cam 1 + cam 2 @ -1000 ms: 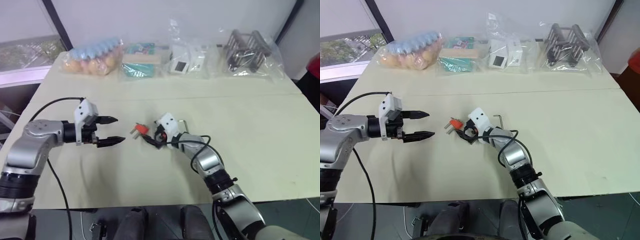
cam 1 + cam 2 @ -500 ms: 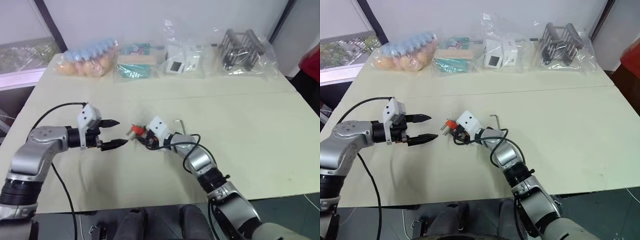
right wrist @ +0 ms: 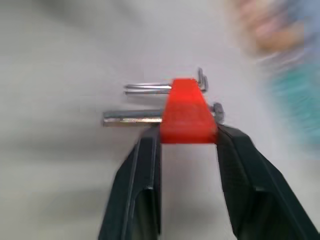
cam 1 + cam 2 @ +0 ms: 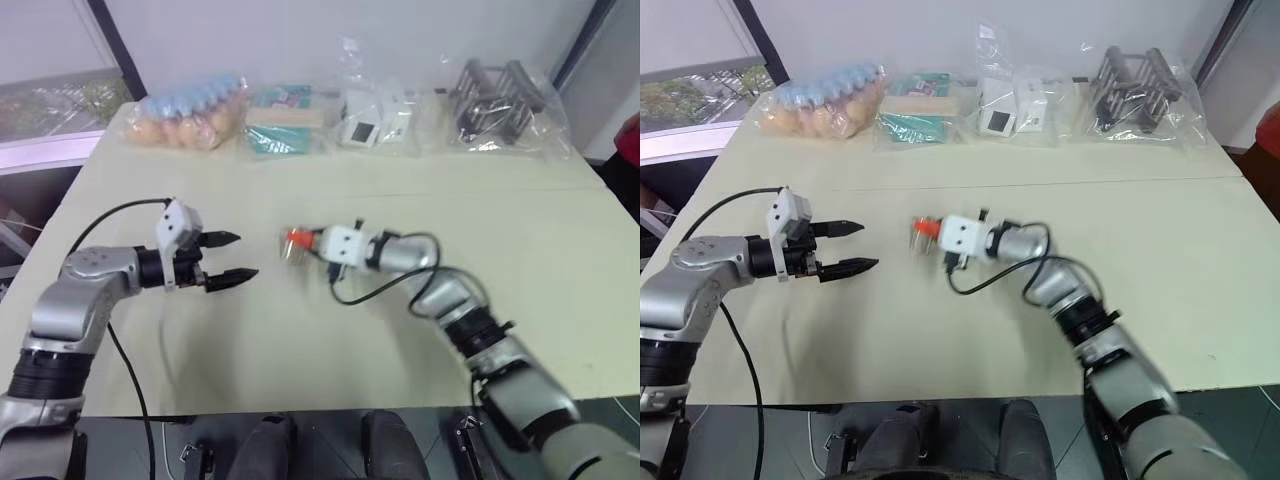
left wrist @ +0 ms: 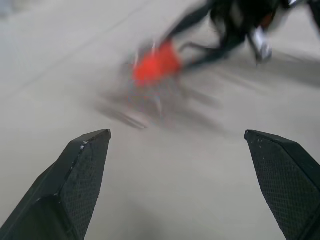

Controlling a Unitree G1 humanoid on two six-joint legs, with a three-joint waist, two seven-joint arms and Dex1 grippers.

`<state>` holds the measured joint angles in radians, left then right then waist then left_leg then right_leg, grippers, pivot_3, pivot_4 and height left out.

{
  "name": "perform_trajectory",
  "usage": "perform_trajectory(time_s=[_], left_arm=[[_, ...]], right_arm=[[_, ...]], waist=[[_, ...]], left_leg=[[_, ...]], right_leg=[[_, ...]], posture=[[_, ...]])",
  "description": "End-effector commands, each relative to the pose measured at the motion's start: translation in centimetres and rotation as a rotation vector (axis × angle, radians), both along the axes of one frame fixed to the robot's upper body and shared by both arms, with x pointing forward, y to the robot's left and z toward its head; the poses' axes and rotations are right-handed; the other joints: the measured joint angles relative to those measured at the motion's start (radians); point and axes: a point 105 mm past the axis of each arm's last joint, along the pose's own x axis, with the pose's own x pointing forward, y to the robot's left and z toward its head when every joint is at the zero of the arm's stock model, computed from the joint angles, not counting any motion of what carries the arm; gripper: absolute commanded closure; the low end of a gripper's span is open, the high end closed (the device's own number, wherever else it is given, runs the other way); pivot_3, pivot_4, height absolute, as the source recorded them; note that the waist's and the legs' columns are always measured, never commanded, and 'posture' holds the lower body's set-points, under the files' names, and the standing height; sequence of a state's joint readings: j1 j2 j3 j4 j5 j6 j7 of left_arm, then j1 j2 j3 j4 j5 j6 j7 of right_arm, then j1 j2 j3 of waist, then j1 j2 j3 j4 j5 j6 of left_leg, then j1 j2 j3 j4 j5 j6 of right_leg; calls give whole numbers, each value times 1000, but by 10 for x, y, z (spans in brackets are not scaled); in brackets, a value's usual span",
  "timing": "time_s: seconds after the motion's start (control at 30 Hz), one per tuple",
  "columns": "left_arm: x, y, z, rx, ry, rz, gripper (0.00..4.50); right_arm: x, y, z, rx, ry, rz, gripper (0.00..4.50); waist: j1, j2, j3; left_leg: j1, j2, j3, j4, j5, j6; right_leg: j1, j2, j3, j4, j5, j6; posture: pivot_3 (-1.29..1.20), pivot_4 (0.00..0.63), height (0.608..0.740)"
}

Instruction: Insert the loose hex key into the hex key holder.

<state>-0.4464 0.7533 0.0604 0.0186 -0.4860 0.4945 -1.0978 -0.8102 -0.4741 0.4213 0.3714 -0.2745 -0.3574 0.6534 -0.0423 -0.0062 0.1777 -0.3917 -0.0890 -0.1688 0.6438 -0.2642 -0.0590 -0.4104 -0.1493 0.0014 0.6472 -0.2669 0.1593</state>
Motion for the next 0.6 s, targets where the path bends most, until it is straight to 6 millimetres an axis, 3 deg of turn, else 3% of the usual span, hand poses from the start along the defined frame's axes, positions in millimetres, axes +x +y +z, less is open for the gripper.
perform_trajectory(time_s=[0.03,0.33,0.6], left_arm=[[13,-9,29,-145,-31,-32,4],[34,-26,45,-268,2,-119,4],[48,-46,43,-266,30,-214,4]], right_arm=[[-9,1,31,-137,-337,181,3541],[-5,-11,53,-108,-517,250,3541],[-10,-4,48,-72,-527,278,3541]], waist=[[-5,0,0],[-28,-1,0],[-28,-1,0]], left_leg=[[0,1,0,0,0,0],[0,0,1,-2,4,-7],[0,0,0,-2,4,-7]], right_leg=[[0,0,0,0,0,0],[0,0,0,-2,0,0],[0,0,0,-1,0,0]], posture=[[0,150,740],[0,150,740],[0,150,740]])
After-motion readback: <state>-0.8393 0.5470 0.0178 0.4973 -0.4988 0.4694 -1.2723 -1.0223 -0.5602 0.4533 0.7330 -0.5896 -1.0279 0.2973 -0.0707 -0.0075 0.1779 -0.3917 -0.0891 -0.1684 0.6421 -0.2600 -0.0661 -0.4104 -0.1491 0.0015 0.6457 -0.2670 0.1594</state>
